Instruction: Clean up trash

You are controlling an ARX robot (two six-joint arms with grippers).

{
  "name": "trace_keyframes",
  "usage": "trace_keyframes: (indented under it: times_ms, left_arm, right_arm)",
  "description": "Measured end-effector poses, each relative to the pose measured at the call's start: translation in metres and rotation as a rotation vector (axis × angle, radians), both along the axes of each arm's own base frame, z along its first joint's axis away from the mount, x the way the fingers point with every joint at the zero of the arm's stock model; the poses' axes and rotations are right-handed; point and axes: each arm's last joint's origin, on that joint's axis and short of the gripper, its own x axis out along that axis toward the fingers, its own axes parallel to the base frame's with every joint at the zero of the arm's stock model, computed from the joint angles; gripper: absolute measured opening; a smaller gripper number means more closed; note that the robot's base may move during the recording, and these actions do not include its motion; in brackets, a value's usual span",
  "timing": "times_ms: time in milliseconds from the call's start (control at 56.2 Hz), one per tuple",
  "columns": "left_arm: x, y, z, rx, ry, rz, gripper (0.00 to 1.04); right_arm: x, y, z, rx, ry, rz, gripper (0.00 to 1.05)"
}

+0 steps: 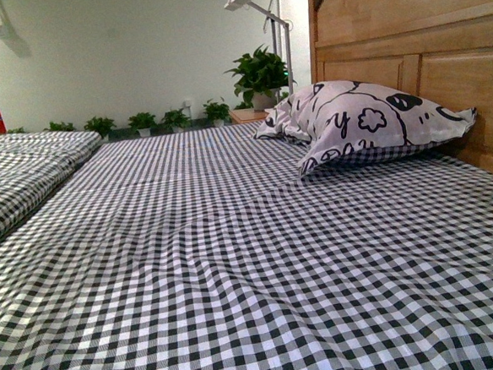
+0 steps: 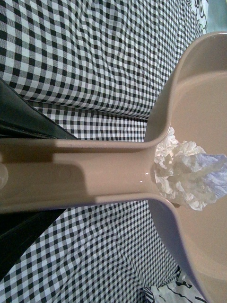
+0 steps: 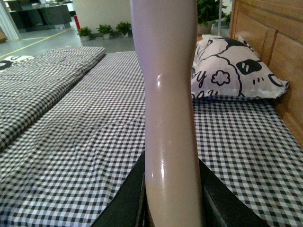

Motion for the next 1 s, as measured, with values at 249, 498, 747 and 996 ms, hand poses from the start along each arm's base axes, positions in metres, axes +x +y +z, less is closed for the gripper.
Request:
trace_keyframes:
  times_ms: [249, 498, 747, 996]
  left_arm:
    - [0.0000, 0.0000, 0.0000, 0.000, 0.000, 0.000, 0.27]
    - [0.0000, 0.0000, 0.0000, 0.000, 0.000, 0.000, 0.27]
    - [0.0000, 0.0000, 0.0000, 0.000, 0.000, 0.000, 0.27]
    - [0.0000, 0.0000, 0.0000, 0.000, 0.000, 0.000, 0.27]
  right_arm:
    - [0.0001, 0.0000, 0.0000, 0.000, 0.001, 0.000, 0.20]
    - [0.0001, 0.0000, 0.0000, 0.000, 0.001, 0.000, 0.20]
    - [0.0001, 0.0000, 0.0000, 0.000, 0.001, 0.000, 0.20]
    - [0.0001, 0.0000, 0.0000, 0.000, 0.001, 0.000, 0.20]
